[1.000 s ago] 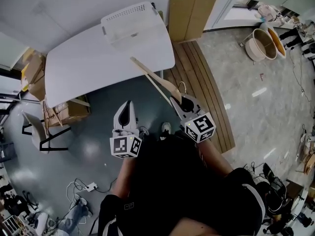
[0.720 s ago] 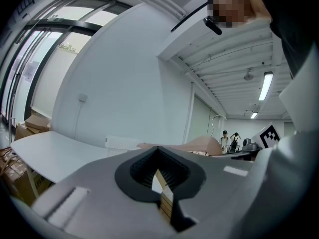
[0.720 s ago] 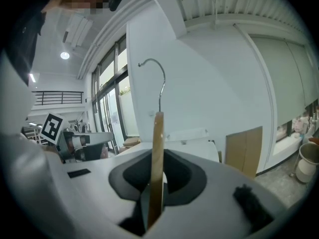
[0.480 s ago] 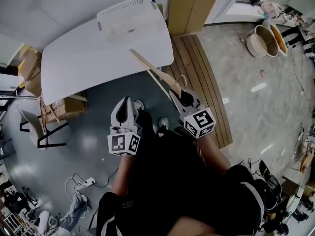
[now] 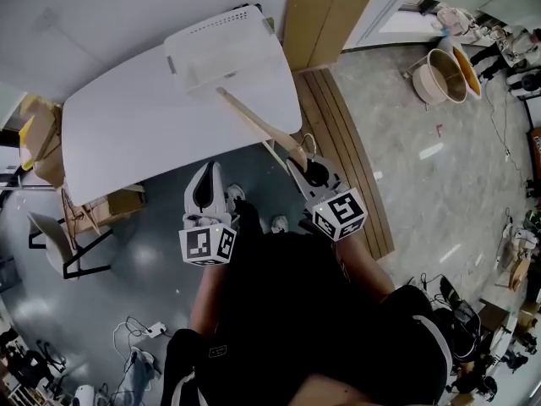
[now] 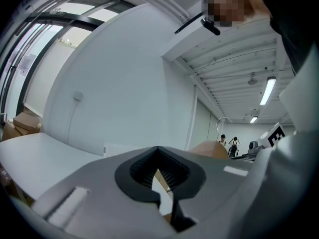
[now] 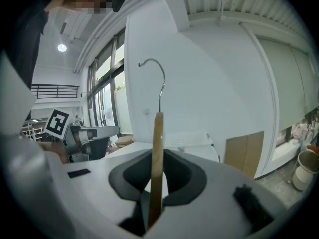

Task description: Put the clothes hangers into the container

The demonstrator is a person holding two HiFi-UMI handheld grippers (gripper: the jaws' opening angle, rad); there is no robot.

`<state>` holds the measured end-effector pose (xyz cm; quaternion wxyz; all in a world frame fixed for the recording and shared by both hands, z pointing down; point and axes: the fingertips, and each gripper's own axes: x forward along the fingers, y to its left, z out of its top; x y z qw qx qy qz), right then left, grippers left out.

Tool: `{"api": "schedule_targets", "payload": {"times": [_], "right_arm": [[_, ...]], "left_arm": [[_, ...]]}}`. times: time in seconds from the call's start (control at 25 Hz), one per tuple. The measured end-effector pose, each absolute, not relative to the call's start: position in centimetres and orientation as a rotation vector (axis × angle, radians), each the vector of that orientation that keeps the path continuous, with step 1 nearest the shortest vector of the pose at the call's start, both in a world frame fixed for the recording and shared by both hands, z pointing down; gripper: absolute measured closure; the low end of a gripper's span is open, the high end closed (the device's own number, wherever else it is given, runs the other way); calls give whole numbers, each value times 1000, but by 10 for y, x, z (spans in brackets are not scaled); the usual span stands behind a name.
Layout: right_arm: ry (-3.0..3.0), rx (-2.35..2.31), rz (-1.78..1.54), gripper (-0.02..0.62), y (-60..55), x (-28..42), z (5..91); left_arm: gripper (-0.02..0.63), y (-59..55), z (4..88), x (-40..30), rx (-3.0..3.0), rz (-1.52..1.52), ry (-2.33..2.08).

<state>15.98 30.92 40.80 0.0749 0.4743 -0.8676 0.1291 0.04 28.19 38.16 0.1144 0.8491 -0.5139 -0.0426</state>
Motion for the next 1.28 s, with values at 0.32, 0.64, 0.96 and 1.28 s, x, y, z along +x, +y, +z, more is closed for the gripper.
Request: {"api": "schedule_targets", "payload": {"times": [0.32, 0.64, 0.96, 1.28], "right_arm": [[-2588, 1453, 393, 535, 247, 111, 403], [-2547, 1509, 390, 535, 203, 75, 398], [-2511, 1537, 386, 535, 177, 72, 395], [-2527, 1521, 365, 535, 146, 78, 393]], "left_arm": [[603, 218, 375, -51, 2499, -138, -1478], [603, 176, 379, -80, 2520, -153, -1382], [603, 149, 390, -84, 2507, -139, -1322], [603, 126, 388, -85, 2501, -150, -1355]]}}
